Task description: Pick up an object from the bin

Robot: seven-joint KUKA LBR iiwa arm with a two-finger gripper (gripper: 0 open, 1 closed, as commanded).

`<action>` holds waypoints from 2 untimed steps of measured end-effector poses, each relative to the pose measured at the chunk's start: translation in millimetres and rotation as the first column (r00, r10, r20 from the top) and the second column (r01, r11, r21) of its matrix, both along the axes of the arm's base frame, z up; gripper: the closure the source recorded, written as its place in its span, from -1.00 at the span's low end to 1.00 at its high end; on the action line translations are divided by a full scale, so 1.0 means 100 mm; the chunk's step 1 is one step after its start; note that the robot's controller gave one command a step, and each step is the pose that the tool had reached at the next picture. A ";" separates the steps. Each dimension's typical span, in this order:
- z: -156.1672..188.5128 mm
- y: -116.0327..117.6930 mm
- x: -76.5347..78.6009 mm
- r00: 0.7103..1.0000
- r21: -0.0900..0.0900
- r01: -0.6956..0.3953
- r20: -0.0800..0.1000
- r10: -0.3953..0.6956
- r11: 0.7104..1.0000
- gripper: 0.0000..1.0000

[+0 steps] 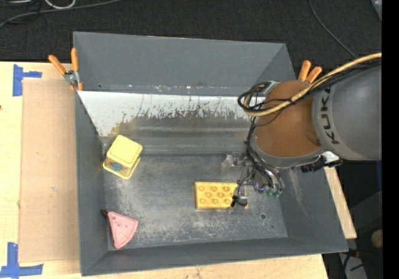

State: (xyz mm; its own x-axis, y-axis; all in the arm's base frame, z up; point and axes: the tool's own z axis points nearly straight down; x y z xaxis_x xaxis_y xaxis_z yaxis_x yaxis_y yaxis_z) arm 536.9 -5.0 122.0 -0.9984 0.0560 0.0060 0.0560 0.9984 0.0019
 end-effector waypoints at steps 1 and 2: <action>-0.55 -0.06 0.05 0.999 -0.001 -0.038 0.005 0.038 0.999 -1.00; -0.52 -0.10 0.02 1.000 0.001 -0.012 0.008 0.012 1.000 1.00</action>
Offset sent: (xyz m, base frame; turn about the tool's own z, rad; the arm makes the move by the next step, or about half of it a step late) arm 0.0014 -0.0114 -0.0520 -0.0085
